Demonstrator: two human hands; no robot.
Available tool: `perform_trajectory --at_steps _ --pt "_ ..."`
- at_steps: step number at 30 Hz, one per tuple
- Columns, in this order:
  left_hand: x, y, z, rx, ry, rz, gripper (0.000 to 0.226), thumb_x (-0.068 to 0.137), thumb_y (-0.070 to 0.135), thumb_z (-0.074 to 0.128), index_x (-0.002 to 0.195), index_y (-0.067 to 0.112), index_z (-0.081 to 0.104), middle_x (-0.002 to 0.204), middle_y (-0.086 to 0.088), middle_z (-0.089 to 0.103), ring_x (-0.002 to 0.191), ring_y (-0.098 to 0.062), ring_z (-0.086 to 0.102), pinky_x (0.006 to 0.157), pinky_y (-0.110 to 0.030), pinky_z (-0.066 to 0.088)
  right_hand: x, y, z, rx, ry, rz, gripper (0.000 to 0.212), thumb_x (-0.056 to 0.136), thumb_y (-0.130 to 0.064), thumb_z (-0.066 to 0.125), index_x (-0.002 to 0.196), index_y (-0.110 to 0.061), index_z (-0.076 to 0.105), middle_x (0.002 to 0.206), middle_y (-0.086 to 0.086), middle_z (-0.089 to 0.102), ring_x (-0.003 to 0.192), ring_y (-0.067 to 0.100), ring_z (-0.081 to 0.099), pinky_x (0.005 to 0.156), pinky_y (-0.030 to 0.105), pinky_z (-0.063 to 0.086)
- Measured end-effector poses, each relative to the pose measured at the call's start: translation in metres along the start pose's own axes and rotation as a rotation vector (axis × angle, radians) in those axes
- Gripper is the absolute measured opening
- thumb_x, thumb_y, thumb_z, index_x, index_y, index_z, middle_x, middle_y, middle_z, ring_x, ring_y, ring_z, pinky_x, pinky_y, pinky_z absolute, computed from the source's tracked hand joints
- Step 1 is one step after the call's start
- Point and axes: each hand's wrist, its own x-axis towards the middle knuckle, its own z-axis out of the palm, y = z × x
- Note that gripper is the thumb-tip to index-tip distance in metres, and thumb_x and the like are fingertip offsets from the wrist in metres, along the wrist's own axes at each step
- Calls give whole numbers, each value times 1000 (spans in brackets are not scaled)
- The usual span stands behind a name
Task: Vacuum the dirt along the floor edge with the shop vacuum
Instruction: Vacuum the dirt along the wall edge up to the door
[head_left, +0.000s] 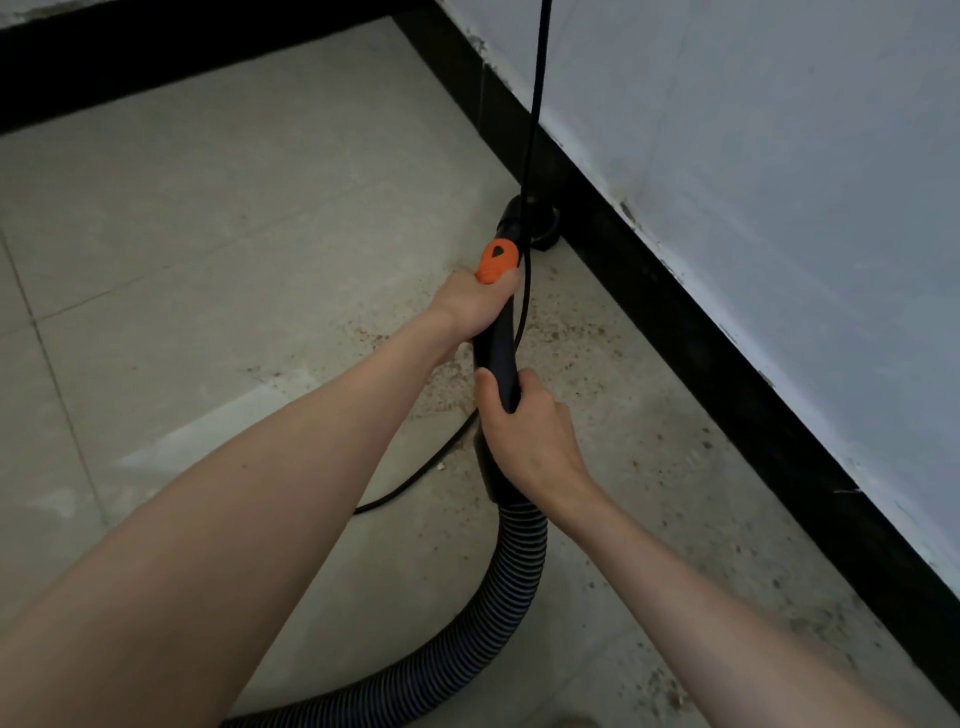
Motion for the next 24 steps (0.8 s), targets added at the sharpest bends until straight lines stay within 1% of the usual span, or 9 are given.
perform_trajectory --at_steps 4,6,9,11,14,16,18,21,24 --pt "-6 -5 13 -83 -36 3 31 94 40 52 80 12 52 72 -3 52 64 -15 52 58 -25 42 -6 6 -2 37 13 42 40 97 -52 38 102 -16 53 85 1 58 84 23 60 75 37 50" --pt "-13 -6 19 -177 -94 -5 35 95 43 50 78 13 52 73 -5 55 64 -16 54 58 -24 44 -9 8 -2 65 22 76 38 97 -51 36 98 -17 53 83 -2 56 80 18 58 68 32 45" --pt "-25 -5 26 -306 -174 -12 34 98 42 45 80 13 51 73 -5 57 61 -14 53 55 -23 44 -14 8 -5 195 82 102 37 97 -50 39 83 -19 54 77 -2 57 69 13 56 61 28 41" --pt "-31 -2 30 -368 -223 -18 32 99 39 44 85 11 53 76 -5 58 64 -14 54 58 -23 45 -16 8 -8 294 133 116 39 98 -48 42 76 -18 54 72 1 58 65 15 56 60 28 43" --pt "-37 2 36 -355 -286 13 33 100 33 44 106 2 55 88 -8 58 77 -17 56 73 -28 47 -19 10 -13 476 163 161 44 96 -49 44 76 -13 58 81 23 66 76 39 64 72 46 55" --pt "-41 5 40 -358 -320 34 34 100 28 43 114 -1 54 86 -7 57 77 -16 55 74 -26 46 -23 10 -17 595 155 203 47 94 -52 45 81 -9 60 84 28 66 76 45 65 77 57 55" --pt "-47 8 42 -372 -353 43 29 101 26 43 112 1 53 85 -5 57 75 -14 55 73 -25 46 -25 10 -23 707 124 238 50 97 -50 43 88 -3 60 75 23 66 66 37 64 70 52 56" --pt "-51 9 46 -393 -385 56 28 100 25 45 114 3 53 87 -5 58 79 -14 55 80 -28 46 -31 9 -30 834 61 267 53 98 -50 37 89 -2 57 66 17 63 55 30 60 53 37 55" --pt "-56 7 48 -404 -422 34 32 99 24 47 119 0 52 89 -5 59 80 -14 57 80 -26 48 -41 9 -33 912 -5 278 55 98 -52 34 84 -4 55 64 15 60 52 28 58 48 32 52"
